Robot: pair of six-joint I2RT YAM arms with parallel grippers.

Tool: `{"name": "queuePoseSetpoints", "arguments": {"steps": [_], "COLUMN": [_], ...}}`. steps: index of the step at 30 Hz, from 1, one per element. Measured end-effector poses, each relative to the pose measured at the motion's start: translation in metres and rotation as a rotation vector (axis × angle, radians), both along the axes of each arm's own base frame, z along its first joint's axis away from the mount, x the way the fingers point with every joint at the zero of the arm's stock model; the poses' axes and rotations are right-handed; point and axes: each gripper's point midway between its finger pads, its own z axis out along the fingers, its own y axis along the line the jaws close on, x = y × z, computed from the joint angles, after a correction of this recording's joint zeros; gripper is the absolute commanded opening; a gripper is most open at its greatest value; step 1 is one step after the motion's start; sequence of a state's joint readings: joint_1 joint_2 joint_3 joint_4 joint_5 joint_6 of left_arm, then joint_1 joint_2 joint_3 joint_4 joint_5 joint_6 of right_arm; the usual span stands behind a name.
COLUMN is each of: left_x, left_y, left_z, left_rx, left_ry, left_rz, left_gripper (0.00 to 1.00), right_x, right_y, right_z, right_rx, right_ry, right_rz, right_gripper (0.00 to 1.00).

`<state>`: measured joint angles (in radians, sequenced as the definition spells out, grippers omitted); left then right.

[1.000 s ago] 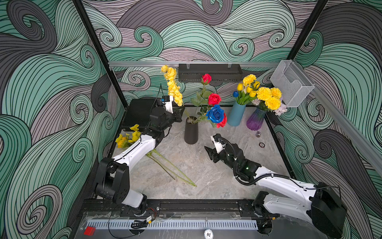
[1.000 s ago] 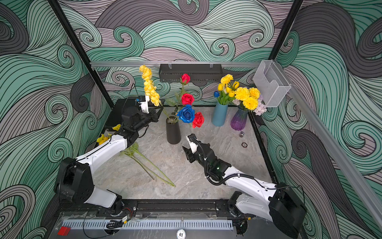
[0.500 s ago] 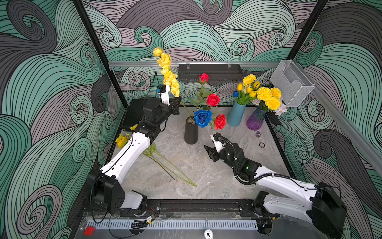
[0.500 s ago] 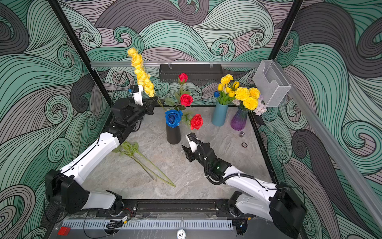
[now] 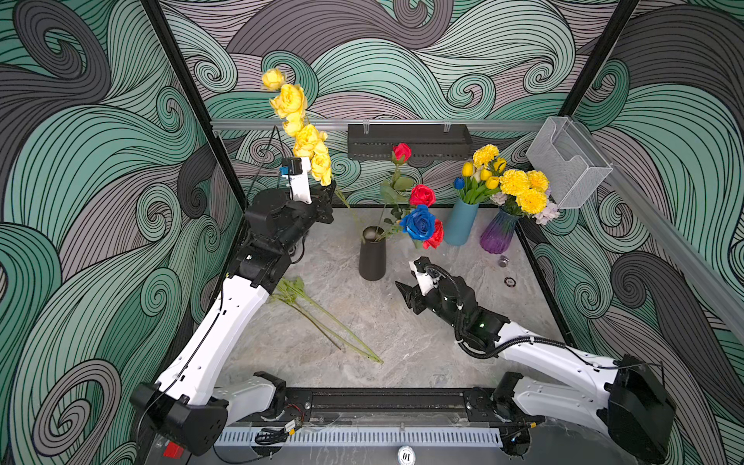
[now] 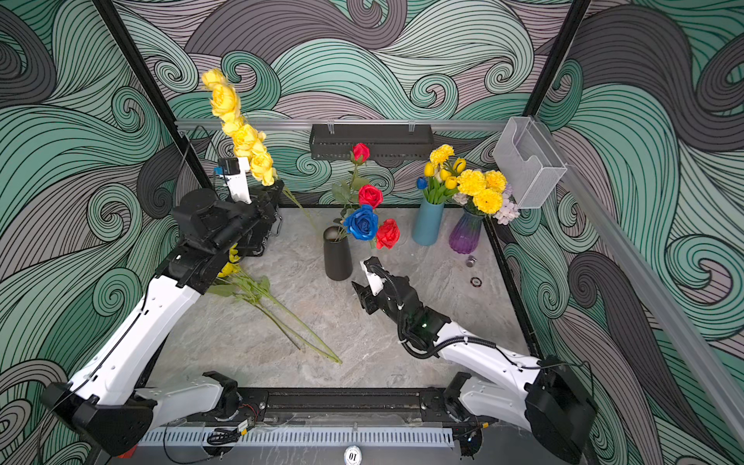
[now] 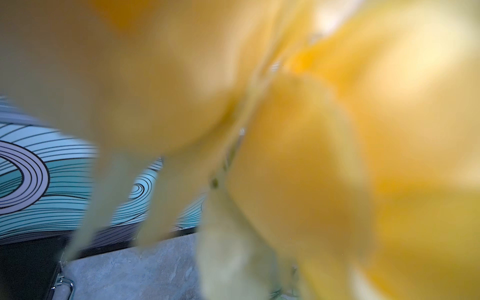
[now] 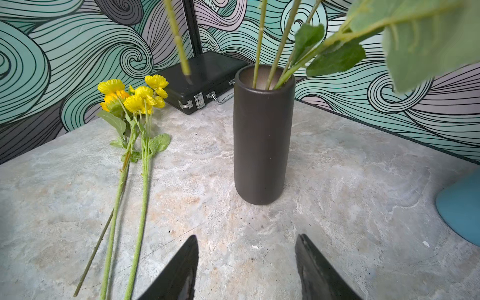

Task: Pick out yellow flowers from the vase
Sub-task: Pick up the flower from the vase.

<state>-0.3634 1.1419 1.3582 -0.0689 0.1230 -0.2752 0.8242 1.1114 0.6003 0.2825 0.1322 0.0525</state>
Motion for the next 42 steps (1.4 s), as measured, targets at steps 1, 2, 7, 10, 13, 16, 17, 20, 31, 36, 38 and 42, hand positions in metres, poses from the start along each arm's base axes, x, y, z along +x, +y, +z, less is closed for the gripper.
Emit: {"name": "queuePoseSetpoints", "arguments": {"steps": [1,2,7,10,13,16,17,20,31,36,38,42], "left_x": [-0.007,-0.013,-0.037,-0.048,-0.054,-0.058,-0.060,-0.065,-0.087,-0.086,-0.086,-0.085], "left_y": [0.003,0.005,0.014,0.017,0.018,0.017,0.017,0.015,0.009,0.004,0.002,-0.002], "left_z": [0.005,0.010,0.019,0.013,-0.004,-0.030,-0.040,-0.067,-0.130,-0.149,-0.158,-0.168], "left_rx": [-0.005,-0.010,-0.026,-0.039,-0.048,-0.055,-0.058,-0.068,-0.134,-0.176,-0.191,-0.210], "left_ry": [-0.011,-0.020,-0.034,-0.020,0.013,0.064,0.084,0.136,0.256,0.296,0.315,0.341], "left_rz": [0.000,-0.001,-0.002,-0.011,-0.020,-0.032,-0.038,-0.058,-0.130,-0.155,-0.165,-0.180], "left_gripper": [0.01,0.01,0.01,0.01,0.01,0.01,0.01,0.01,0.01,0.01,0.01,0.01], "right_x": [0.000,0.000,-0.002,-0.005,-0.013,-0.024,-0.027,-0.037,-0.046,-0.044,-0.044,-0.045], "right_y": [0.001,0.003,0.012,0.019,0.028,0.040,0.044,0.061,0.103,0.119,0.123,0.128], "right_z": [0.003,0.005,0.025,0.035,0.041,0.045,0.046,0.045,0.032,0.039,0.039,0.038], "right_rx": [0.005,0.010,0.040,0.053,0.060,0.064,0.067,0.068,0.050,0.078,0.085,0.088], "right_ry": [-0.002,-0.005,-0.035,-0.053,-0.066,-0.076,-0.078,-0.075,-0.030,-0.008,0.002,0.019], "right_rz": [0.006,0.010,0.054,0.084,0.127,0.179,0.197,0.245,0.334,0.357,0.365,0.375], "right_gripper": [0.59,0.59,0.58,0.58,0.57,0.56,0.55,0.55,0.54,0.53,0.51,0.47]}}
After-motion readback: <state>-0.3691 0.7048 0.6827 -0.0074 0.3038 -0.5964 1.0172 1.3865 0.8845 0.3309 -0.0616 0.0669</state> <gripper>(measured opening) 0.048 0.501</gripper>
